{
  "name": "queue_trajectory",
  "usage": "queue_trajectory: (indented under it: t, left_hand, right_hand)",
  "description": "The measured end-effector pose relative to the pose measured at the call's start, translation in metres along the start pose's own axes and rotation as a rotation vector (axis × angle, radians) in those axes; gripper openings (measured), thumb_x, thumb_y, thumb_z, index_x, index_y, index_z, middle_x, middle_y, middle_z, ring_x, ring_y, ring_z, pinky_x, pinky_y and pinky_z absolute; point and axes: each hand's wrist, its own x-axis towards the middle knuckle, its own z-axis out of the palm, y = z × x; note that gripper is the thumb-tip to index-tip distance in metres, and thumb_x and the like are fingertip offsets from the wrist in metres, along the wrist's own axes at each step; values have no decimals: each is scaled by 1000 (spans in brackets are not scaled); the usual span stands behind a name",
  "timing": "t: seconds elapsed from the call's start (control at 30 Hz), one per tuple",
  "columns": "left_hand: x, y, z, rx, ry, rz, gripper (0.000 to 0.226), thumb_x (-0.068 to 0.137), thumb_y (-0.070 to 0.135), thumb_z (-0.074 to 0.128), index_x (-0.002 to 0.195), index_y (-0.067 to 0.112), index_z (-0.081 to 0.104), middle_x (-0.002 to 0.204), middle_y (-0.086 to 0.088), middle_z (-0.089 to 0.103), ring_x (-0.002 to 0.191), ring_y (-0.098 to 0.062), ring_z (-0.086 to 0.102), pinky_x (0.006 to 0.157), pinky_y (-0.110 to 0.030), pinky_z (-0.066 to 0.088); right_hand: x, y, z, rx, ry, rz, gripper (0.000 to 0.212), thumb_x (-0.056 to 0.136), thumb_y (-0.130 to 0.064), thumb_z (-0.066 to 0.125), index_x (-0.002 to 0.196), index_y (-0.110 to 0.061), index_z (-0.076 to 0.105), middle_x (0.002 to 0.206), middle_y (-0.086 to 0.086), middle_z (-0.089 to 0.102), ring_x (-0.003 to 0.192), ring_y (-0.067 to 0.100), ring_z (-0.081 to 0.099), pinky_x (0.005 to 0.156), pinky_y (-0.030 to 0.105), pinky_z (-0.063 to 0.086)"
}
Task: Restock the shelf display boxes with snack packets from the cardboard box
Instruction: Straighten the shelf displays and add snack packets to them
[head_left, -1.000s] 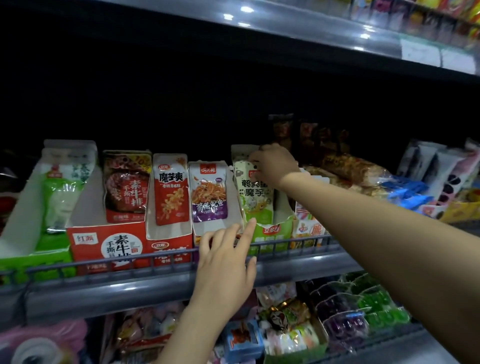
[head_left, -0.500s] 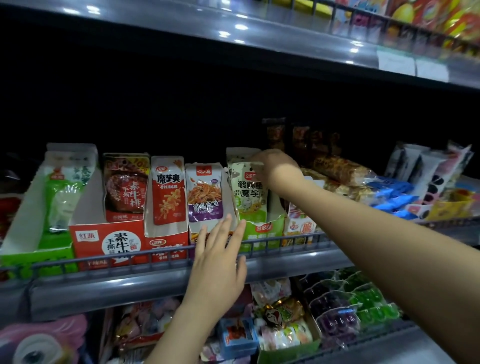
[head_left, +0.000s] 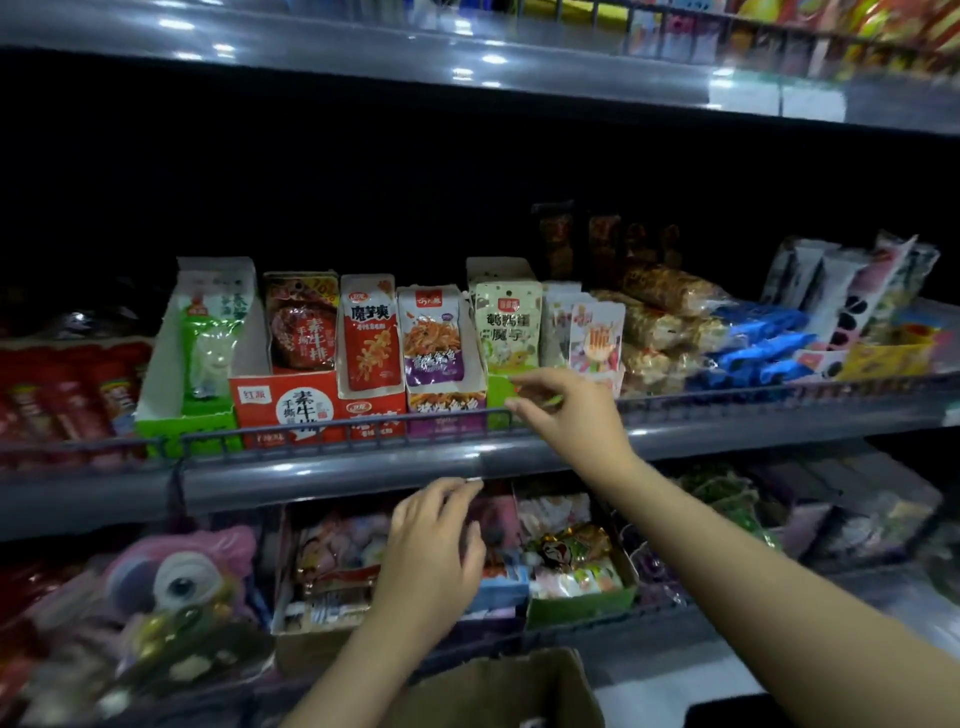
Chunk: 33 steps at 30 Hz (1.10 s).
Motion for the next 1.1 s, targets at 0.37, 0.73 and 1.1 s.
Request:
queue_trajectory:
  t: [0.37,0.73,1.1]
  left_hand:
    - [-98,-12,66,-287,-277,-478,38,95,23,45,134,24,45,126,4,48,105,-11,54,91,-26,44]
    - [-175,-69,170,-345,-446,-938,29,94,14,49,121,9,57,110,-10,64,89,-20,59,68,-21,36]
    - [-225,-104,240,-466,-673,-1178,35,97,20,49,131,14,53,136,-6,53,120,-23,52,99,-28,42]
  right_hand:
    - [-150,74,111,219,-178,395,20,83,-21,70,103,-18,69,83,-4,66,73,6,59,65,8,43]
    - [-267,160,212,218,-444,807,24,82,-20,70,104,-10,70,74,-5,62,79,22,65,73,33,52]
    - [-328,224,263,205,-577,1081,43,79,-12,73,119,-3,61,116,11,63,106,22,58,87,21,42]
